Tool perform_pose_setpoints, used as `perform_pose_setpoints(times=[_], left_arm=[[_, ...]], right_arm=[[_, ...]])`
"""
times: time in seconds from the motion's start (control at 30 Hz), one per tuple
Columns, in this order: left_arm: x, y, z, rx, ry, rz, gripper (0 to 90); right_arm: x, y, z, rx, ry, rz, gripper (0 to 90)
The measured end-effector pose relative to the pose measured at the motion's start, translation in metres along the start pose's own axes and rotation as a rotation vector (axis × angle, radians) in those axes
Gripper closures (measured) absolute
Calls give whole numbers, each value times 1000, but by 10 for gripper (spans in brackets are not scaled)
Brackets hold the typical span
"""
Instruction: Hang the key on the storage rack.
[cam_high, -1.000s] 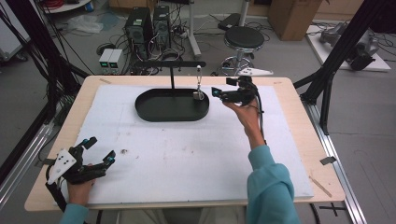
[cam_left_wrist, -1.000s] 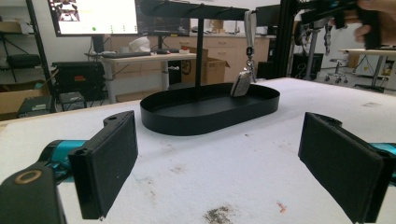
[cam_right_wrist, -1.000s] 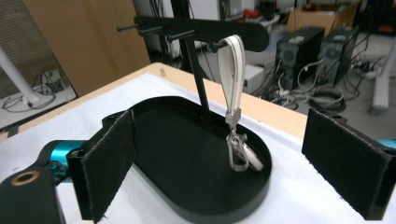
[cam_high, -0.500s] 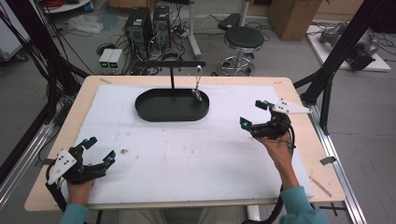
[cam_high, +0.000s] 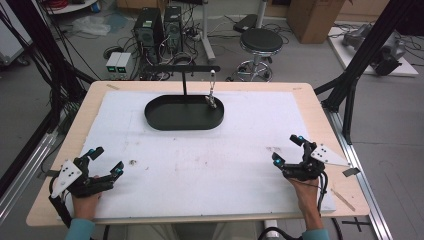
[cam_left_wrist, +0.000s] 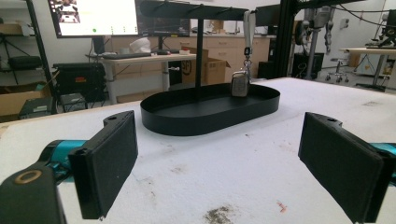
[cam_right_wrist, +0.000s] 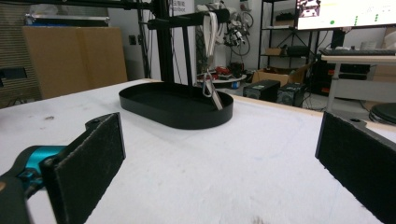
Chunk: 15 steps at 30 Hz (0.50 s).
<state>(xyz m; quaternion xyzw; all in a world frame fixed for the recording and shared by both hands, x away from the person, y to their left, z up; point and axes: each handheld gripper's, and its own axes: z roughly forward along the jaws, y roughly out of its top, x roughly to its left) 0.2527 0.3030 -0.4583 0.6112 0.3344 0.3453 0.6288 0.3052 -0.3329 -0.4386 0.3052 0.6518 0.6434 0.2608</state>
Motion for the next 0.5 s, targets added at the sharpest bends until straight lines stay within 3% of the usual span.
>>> perform_pose_setpoints(times=[0.1, 0.5], left_arm=[[0, 0, 0, 0, 0, 0, 122], [0, 0, 0, -2, 0, 3, 122]], right_arm=[[-1, -13, 0, 21, -45, 8, 7], [4, -18, -2, -6, -63, -29, 7]])
